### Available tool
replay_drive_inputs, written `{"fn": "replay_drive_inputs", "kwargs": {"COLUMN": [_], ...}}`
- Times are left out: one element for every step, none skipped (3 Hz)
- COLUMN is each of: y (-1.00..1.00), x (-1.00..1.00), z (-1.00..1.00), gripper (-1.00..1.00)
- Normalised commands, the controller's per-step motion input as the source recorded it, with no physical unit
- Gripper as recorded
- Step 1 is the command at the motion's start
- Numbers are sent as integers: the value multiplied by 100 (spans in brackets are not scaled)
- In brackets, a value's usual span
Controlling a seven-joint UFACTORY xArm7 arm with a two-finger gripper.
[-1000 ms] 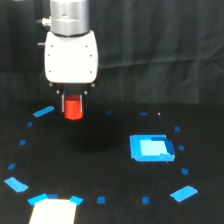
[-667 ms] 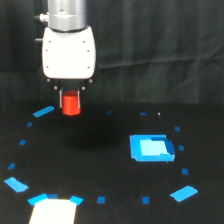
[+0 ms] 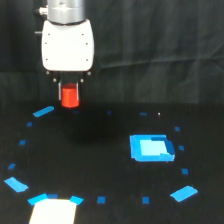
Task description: Pick up the red object from the table
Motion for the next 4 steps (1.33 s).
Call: {"fn": "replay_drive_inputs", "kwargs": {"y": [40, 33, 14, -13], "x": [-2, -18, -8, 34], "z": [33, 29, 24, -23], "gripper": [-93, -63, -100, -100]}}
